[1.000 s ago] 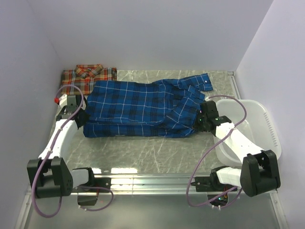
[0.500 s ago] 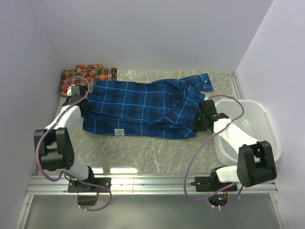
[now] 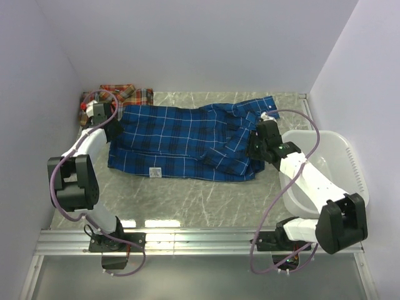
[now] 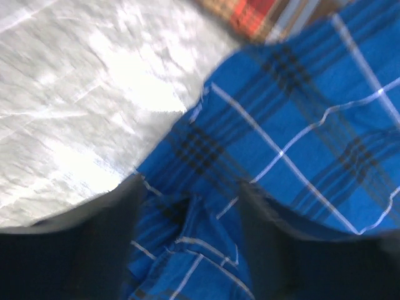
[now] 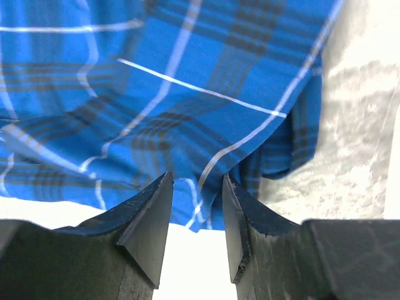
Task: Fold and stack the long sleeve shirts
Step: Fold the shirt
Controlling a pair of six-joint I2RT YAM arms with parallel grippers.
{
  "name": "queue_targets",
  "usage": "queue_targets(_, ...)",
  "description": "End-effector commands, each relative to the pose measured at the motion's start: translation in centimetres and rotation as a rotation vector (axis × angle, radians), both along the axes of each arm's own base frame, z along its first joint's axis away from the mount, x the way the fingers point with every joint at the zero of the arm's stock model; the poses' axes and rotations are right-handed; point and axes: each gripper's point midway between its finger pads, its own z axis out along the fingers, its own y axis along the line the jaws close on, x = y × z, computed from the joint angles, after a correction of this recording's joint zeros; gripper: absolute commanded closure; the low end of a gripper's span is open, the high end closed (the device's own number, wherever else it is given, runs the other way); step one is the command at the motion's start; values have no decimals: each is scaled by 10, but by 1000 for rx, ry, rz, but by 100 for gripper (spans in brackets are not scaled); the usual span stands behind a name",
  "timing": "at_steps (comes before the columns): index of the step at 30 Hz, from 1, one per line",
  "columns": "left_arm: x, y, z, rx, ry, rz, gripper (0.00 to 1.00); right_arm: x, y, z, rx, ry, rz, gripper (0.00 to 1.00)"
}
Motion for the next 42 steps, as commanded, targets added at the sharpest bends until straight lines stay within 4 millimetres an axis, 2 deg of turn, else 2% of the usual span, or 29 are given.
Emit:
queue_targets(1, 11, 17, 38, 51, -80, 85, 28, 15, -10, 50, -98, -154, -47, 50)
queue_targets(3, 4, 25, 51, 69, -76, 139, 18, 16, -13, 59, -120, -173, -55, 49)
queue_targets(6, -11, 25, 63, 50, -75, 185, 16, 21, 9, 79, -99, -240, 57, 49)
queue_targets(8, -19, 13, 64, -6, -89, 163, 17, 23, 37, 88, -46, -268, 176, 49)
queue_targets(9, -24, 8, 71, -25, -112, 154, 17, 20, 56, 90, -31, -271, 256, 49)
queue_targets(10, -33, -2, 58, -73, -85, 122, 18, 21, 70, 98, -6, -286, 312, 50)
queue_targets(11, -39, -9, 54, -100, -81, 111, 18, 19, 89, 91, 13, -266, 402, 50)
queue_targets(13, -59, -15, 39, -132, -48, 113, 19, 14, 120, 94, 21, -277, 530, 50)
queue_targets(14, -64, -18, 34, -146, -44, 115, 19, 18, 130, 83, 7, -262, 563, 50)
queue_targets(16, -82, -18, 20, -148, -26, 124, 21, 18, 151, 79, 1, -269, 662, 50)
queue_targets(17, -85, -19, 21, -154, -44, 127, 21, 22, 159, 65, -10, -247, 708, 50)
queue_targets(18, -91, -21, 13, -162, -30, 128, 23, 16, 172, 62, 34, -230, 778, 50)
queue_targets(19, -91, -24, 11, -179, -38, 124, 23, 18, 183, 68, 56, -239, 821, 51)
queue_targets(20, -89, -27, 11, -190, -59, 110, 24, 18, 192, 51, 63, -187, 856, 52)
queue_targets(22, -90, -32, 1, -217, -48, 99, 24, 23, 208, 51, 53, -188, 913, 53)
queue_targets(23, -91, -32, -4, -220, -34, 108, 24, 22, 216, 30, 19, -148, 937, 53)
queue_targets(25, -95, -29, -16, -212, 23, 136, 24, 29, 222, 16, -31, -139, 934, 53)
queue_targets(26, -97, -27, -20, -211, 39, 158, 24, 31, 225, 1, -52, -116, 945, 53)
queue_targets(28, -106, -22, -32, -193, 78, 196, 24, 34, 228, -10, -73, -100, 950, 53)
queue_targets(29, -110, -18, -35, -190, 88, 216, 24, 35, 225, -25, -97, -61, 946, 53)
queue_targets(31, -122, -13, -49, -190, 135, 261, 25, 38, 226, -34, -122, -45, 947, 53)
queue_targets(32, -127, -10, -53, -198, 154, 281, 25, 41, 221, -45, -153, -21, 930, 53)
queue_targets(36, -150, -4, -76, -217, 239, 333, 25, 51, 210, -62, -226, -4, 867, 54)
queue_targets(39, -161, 2, -86, -224, 277, 369, 26, 62, 196, -72, -282, 12, 796, 54)
queue_targets(42, -165, 8, -89, -217, 307, 389, 26, 69, 190, -76, -281, 30, 749, 55)
